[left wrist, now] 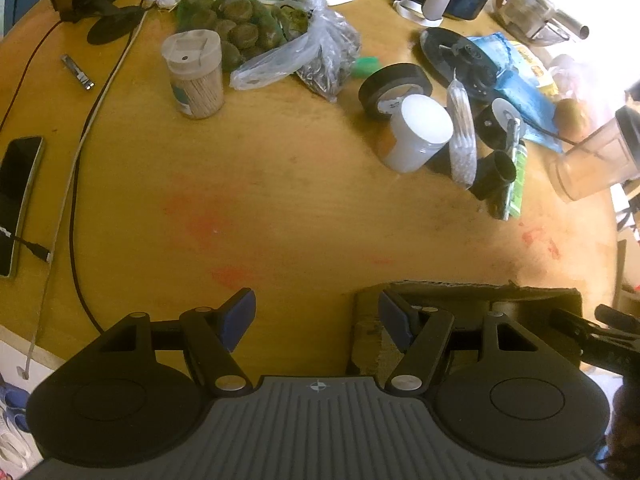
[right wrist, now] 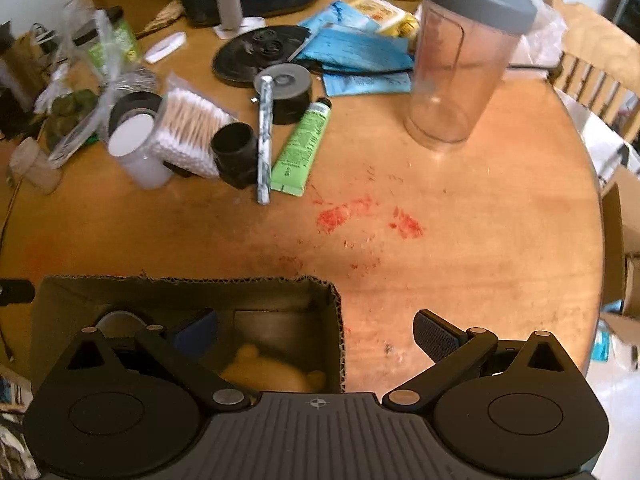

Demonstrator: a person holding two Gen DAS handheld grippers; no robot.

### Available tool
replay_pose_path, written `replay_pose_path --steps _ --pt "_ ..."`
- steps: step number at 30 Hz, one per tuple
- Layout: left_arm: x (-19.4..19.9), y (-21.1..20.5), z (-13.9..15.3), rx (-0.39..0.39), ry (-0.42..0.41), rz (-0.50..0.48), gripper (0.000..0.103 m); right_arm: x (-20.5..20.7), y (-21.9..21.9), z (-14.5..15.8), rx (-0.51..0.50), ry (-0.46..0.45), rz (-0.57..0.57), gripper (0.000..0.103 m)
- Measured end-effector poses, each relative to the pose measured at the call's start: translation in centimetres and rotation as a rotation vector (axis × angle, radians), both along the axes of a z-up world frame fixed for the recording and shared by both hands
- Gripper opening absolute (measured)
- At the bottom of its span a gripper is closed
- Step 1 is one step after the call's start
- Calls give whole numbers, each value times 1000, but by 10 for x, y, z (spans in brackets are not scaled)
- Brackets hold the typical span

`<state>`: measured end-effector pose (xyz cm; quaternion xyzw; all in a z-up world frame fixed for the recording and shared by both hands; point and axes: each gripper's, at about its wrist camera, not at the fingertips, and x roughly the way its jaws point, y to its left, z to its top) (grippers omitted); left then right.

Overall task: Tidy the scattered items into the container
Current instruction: 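Move the right tool from the box toward the green tube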

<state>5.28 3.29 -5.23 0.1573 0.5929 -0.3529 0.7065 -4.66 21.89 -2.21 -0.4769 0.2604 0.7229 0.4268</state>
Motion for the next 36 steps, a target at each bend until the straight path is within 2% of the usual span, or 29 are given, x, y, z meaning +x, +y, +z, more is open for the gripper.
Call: replay_pose_path --steps 4,14,17,23,28,36 --pt "-4 -1 0 3 3 13 67 6 4 6 19 -2 33 103" --pt "-8 1 4 5 -8 56 67 31 17 26 38 70 157 102" --pt "-8 0 5 5 -12 62 67 36 20 30 21 81 203 94" --pt "-10 -2 3 8 -5 71 67 31 4 44 -19 129 418 91" --pt "-10 -2 3 8 -6 71 67 13 -15 42 -55 110 594 83" --pt "-8 2 2 16 -3 78 67 -9 -33 27 -95 44 710 81"
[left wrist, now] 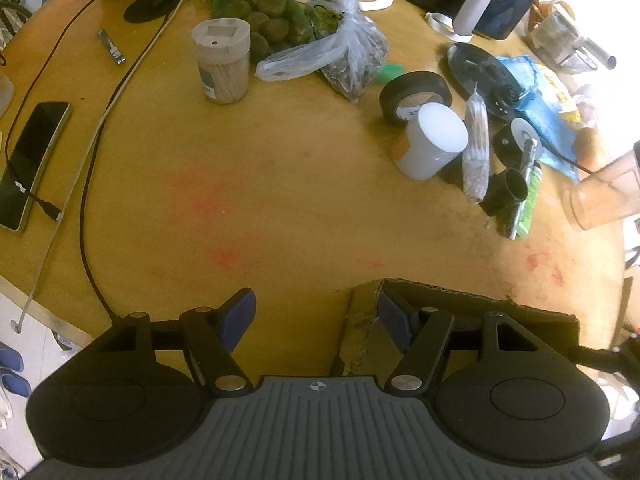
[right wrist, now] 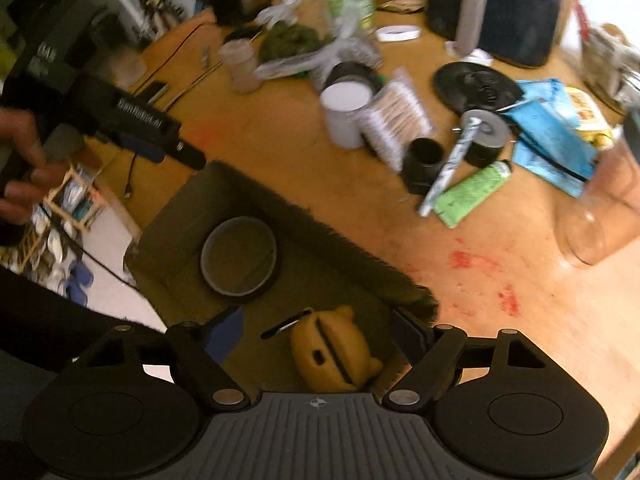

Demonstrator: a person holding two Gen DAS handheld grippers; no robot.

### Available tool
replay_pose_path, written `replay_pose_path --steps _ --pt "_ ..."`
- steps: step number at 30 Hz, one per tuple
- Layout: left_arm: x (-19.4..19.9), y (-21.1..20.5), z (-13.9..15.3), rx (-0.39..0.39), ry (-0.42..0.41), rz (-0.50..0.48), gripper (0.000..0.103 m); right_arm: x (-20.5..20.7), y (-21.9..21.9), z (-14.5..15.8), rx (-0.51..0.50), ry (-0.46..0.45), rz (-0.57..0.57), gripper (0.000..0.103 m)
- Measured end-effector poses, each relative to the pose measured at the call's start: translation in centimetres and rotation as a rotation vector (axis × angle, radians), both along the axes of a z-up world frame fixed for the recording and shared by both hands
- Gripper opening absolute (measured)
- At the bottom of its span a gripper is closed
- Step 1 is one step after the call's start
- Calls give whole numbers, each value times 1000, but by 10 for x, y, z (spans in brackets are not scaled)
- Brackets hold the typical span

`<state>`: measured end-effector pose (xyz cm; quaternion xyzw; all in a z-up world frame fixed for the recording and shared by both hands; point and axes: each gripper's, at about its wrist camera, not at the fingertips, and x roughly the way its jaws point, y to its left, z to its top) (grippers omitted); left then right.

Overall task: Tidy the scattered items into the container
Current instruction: 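Move the right tool from the box toward the green tube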

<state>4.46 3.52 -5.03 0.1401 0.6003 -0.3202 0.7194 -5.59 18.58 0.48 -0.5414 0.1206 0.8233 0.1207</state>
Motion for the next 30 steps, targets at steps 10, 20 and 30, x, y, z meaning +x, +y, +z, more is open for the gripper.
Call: replay_pose_path --steps 10,20,30 --pt "0 4 2 -4 -5 -11 67 -17 13 9 73 55 -50 74" --pt "-4 4 6 -15 -9 -40 67 -24 78 5 183 80 -307 94" --pt "-6 6 8 -5 -5 -33 67 -32 122 -18 142 82 -369 77"
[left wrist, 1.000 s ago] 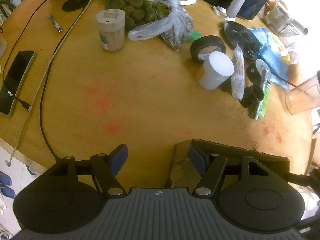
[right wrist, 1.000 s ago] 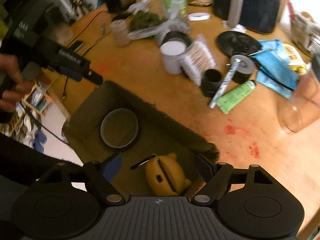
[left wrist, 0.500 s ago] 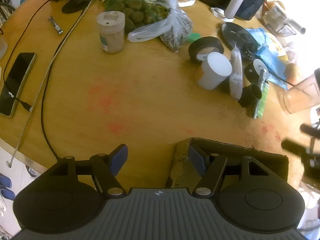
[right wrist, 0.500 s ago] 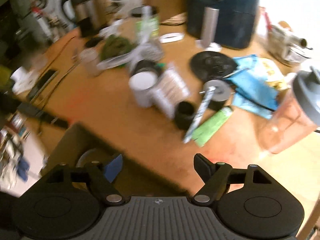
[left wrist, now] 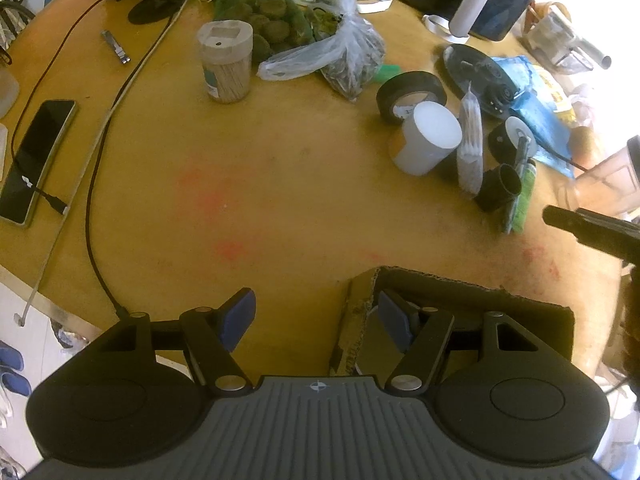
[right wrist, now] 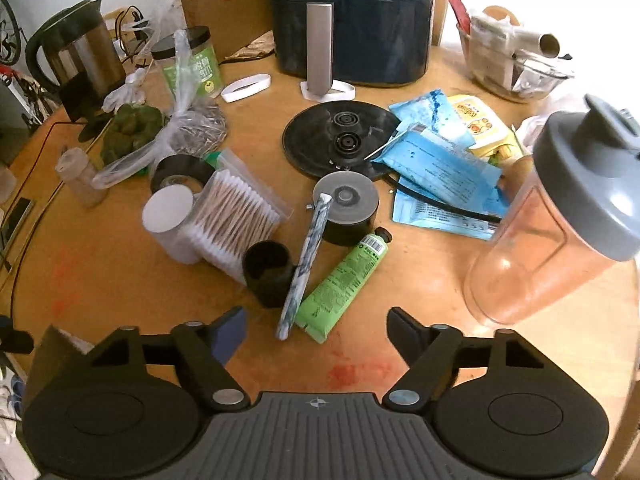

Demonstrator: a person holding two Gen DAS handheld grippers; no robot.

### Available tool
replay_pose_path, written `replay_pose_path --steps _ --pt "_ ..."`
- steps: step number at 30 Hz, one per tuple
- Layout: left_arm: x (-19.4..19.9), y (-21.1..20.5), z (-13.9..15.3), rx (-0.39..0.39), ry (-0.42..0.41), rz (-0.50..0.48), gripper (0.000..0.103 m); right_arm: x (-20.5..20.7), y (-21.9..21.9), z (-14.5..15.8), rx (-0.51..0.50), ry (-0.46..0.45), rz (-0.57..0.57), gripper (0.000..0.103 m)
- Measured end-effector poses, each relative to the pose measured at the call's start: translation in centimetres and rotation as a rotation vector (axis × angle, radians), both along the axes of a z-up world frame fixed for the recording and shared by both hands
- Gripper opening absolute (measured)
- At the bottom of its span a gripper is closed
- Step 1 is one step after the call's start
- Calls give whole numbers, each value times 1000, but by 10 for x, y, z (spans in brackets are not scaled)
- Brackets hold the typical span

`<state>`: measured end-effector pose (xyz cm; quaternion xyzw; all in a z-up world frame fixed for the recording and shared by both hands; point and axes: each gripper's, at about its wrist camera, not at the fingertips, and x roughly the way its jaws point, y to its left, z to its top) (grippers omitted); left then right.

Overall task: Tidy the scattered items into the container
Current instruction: 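Lower the right tool onto the green tube and close on it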

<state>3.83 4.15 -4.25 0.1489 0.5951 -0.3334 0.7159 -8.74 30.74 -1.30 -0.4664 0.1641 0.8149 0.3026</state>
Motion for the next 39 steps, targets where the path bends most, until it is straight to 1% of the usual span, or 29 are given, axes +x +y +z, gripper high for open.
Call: replay_pose_path --steps 7,17,21,27,28,29,32,35,39 --pt "-1 1 5 1 -11 5 67 -10 23 -22 -38 -4 -88 59" --pt "-5 8 5 11 -14 24 67 -17 53 -38 -47 -5 -180 58" --pt "-7 14 4 20 -11 39 67 -23 58 -44 -41 -7 -177 57" --pt "-12 21 3 30 -10 53 67 -31 63 -59 -29 -37 -184 52" --pt "-13 22 2 31 -10 55 67 -32 64 -61 -28 -36 -182 51" --pt "-13 23 2 33 -10 56 67 -32 64 -63 -29 -33 -178 46" --pt "-14 26 2 36 -9 60 67 -33 64 -65 -11 -41 -158 37" --pt "-15 27 0 38 -5 62 67 -29 66 -64 -14 -43 -163 33" --pt "-16 25 -1 37 -1 52 67 -26 67 -64 -2 -49 -159 32"
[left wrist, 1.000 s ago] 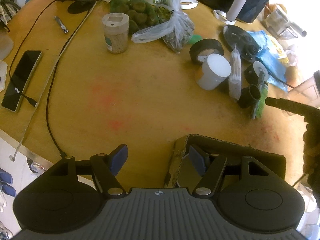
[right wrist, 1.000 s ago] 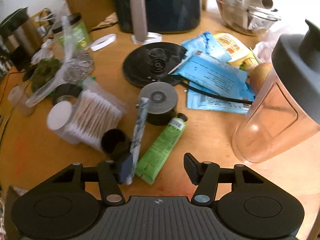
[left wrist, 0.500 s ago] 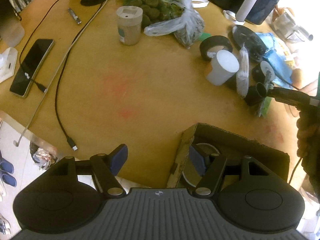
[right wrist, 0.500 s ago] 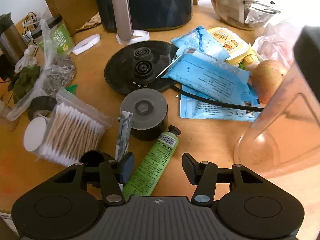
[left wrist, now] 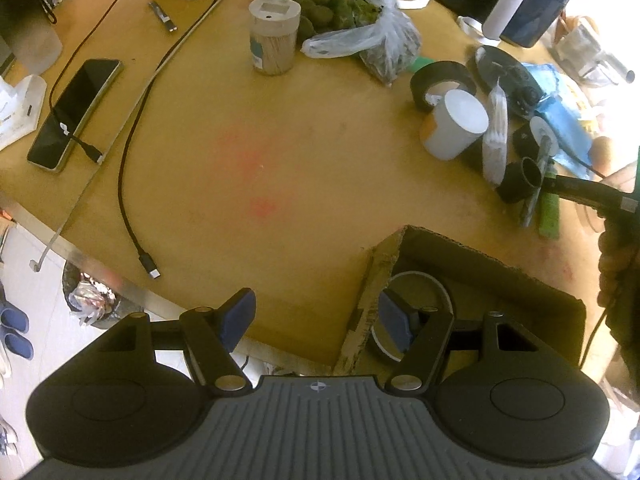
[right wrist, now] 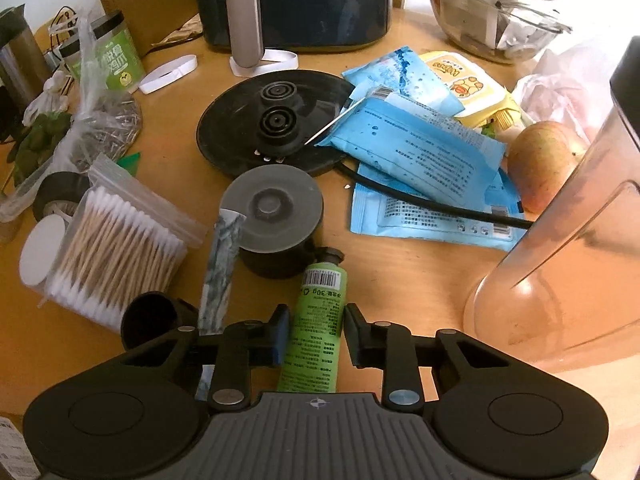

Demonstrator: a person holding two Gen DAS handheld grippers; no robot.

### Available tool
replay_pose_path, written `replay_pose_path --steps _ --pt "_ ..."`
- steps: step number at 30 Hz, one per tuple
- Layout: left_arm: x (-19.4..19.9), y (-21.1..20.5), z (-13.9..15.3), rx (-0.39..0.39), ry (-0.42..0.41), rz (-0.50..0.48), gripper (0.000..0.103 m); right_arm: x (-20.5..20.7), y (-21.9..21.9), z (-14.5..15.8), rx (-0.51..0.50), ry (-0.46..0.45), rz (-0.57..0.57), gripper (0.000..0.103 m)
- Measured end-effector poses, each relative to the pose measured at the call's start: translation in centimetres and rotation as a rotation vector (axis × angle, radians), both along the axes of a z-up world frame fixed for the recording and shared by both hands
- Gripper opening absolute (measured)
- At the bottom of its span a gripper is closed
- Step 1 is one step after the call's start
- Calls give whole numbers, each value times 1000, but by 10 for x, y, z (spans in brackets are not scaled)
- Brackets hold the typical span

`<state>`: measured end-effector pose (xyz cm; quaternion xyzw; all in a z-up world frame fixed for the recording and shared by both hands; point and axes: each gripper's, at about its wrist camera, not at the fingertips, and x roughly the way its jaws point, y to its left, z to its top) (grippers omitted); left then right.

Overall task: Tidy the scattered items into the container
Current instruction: 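Lower the right tool onto the green tube and close on it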

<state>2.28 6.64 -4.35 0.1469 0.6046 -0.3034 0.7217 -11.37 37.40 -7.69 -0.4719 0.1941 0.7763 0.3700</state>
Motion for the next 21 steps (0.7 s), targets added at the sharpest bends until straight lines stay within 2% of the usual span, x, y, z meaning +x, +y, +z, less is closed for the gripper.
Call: replay_pose_path --steps 8,21 --pt "0 1 -2 0 5 -11 67 -3 -5 -2 37 -20 0 33" --pt "4 -4 1 -17 6 -47 67 4 -7 1 27 -25 -52 28"
